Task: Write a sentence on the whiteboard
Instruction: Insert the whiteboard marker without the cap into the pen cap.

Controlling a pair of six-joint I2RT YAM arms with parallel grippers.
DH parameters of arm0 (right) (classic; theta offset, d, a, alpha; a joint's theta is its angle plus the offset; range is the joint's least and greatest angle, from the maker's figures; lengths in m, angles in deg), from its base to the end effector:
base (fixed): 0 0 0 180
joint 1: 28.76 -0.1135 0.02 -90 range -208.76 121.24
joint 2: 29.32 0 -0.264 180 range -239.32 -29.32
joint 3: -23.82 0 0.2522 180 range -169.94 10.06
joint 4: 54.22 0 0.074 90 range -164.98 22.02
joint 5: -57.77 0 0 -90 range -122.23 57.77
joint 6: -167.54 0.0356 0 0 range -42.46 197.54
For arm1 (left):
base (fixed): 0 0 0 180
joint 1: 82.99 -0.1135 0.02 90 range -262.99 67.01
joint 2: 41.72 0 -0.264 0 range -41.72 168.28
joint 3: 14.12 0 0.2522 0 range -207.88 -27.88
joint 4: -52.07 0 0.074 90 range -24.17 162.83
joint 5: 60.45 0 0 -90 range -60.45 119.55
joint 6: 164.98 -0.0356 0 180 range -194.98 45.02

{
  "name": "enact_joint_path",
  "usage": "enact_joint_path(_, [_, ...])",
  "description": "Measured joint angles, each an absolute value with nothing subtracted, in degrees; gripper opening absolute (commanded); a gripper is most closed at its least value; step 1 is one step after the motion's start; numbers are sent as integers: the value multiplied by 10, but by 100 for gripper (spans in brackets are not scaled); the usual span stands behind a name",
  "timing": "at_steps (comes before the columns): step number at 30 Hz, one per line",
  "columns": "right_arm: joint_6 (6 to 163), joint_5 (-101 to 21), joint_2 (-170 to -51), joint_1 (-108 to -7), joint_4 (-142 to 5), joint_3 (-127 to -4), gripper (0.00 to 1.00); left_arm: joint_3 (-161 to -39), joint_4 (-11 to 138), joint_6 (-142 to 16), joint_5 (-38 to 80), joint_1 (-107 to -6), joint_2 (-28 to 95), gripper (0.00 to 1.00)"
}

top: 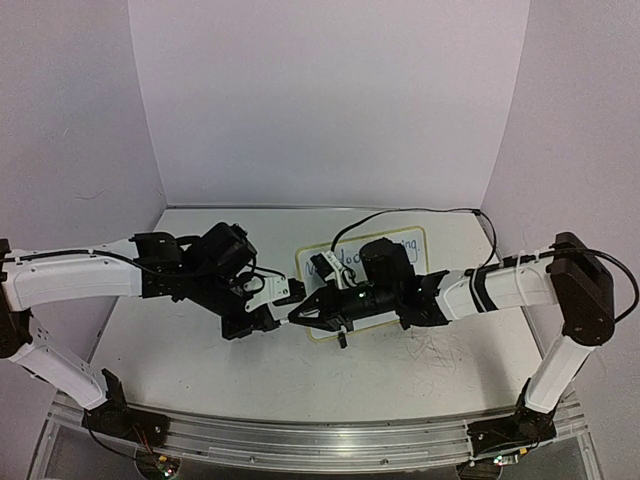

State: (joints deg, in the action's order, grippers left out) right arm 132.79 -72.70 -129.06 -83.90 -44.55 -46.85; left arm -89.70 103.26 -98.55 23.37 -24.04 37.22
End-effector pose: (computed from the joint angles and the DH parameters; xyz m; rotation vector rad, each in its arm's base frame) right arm 0.1985 0.3254 0.2176 -0.5964 2.2941 1.8160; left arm 0.1435 -0.2458 0.2687 1.7201 1.8938 -0.3800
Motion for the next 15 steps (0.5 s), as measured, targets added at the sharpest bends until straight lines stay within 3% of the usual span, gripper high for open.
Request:
enact_joint_path(3, [1364, -721, -1291, -841, -406, -448, 0, -897, 1033, -985, 239, -237, 372, 1])
enact_joint_path(4, [1370, -718, -1291, -841, -397, -443, 0, -897, 1033, -985, 240, -236, 372, 6])
enact_joint_path(8, [1355, -702, -1271, -839, -371, -409, 0, -892, 1008, -978, 244, -232, 370, 41])
enact_joint_path(10, [1332, -703, -1242, -829, -374, -379, 0, -887, 978, -966, 246, -228, 359, 64])
enact_joint_path(12, [1311, -712, -1211, -813, -378, -340, 0, -880, 954, -956, 248, -225, 336, 73])
enact_joint_path(15, [1287, -723, -1166, -778, -380, -264, 0, -869, 928, -931, 253, -224, 290, 79])
